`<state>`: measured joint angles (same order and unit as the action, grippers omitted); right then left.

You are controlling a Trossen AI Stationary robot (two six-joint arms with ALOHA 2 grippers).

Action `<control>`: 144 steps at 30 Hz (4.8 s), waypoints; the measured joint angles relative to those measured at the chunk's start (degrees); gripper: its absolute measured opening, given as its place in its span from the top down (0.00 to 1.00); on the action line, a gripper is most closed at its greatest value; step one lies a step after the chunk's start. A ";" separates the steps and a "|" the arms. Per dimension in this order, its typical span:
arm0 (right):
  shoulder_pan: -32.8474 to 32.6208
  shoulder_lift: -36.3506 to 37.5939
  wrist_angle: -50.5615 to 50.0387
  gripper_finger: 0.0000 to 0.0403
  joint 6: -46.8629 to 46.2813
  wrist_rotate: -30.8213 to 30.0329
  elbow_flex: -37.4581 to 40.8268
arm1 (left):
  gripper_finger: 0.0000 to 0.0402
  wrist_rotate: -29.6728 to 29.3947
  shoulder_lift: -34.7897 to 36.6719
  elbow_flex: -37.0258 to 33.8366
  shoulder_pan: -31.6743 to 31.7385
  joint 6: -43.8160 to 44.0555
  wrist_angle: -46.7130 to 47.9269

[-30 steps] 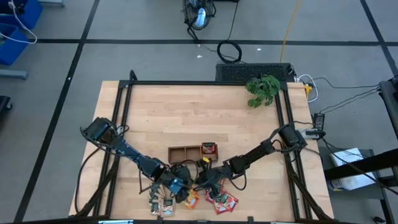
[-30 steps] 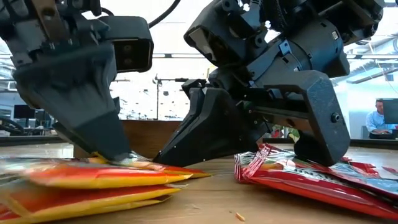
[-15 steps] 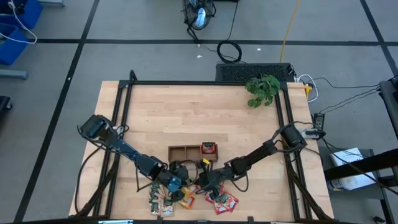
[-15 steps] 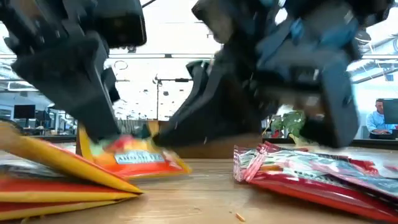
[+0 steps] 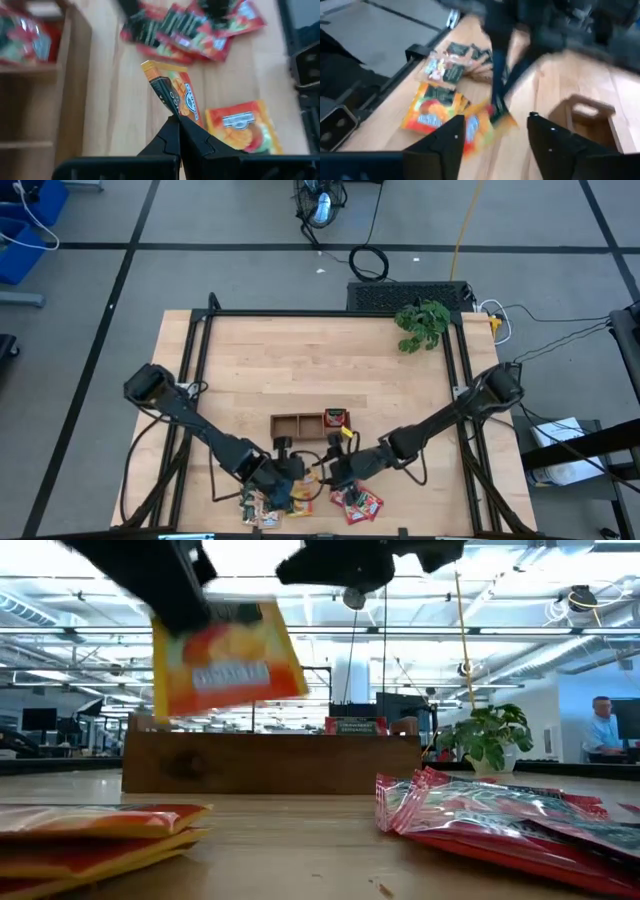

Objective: Pick & Place Tea
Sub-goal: Put the yellow tea bag into the middle section of the wooden organizer, then put the brown tea bag into the left section of the wooden organizer

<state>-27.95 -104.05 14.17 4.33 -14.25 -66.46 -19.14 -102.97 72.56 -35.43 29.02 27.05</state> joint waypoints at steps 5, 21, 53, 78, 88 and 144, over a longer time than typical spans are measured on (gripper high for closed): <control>2.31 0.53 -3.08 0.44 -2.47 0.76 -0.08 | 0.99 -0.50 -0.03 1.67 0.08 -3.18 1.48; 7.74 0.50 -5.09 0.50 -12.65 17.24 -0.72 | 0.99 -2.01 -0.03 1.91 2.70 -6.89 1.37; 8.79 -0.26 -6.03 1.00 -8.98 18.59 -0.76 | 0.88 -1.87 -1.24 1.95 2.52 -6.47 0.36; 15.69 -0.24 -5.78 1.00 -2.07 -0.77 -0.76 | 0.42 -11.91 4.54 1.91 -6.64 15.69 24.17; 15.47 0.49 -9.09 1.00 -2.67 -0.71 -0.76 | 0.42 -13.49 4.54 1.91 -8.47 17.22 24.12; 19.64 5.17 8.86 0.48 -0.42 0.73 11.37 | 0.42 -16.96 4.54 1.91 -8.69 15.01 23.52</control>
<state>-8.31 -98.88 23.03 3.92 -13.53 -55.09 -36.10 -98.43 74.48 -44.12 44.03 50.58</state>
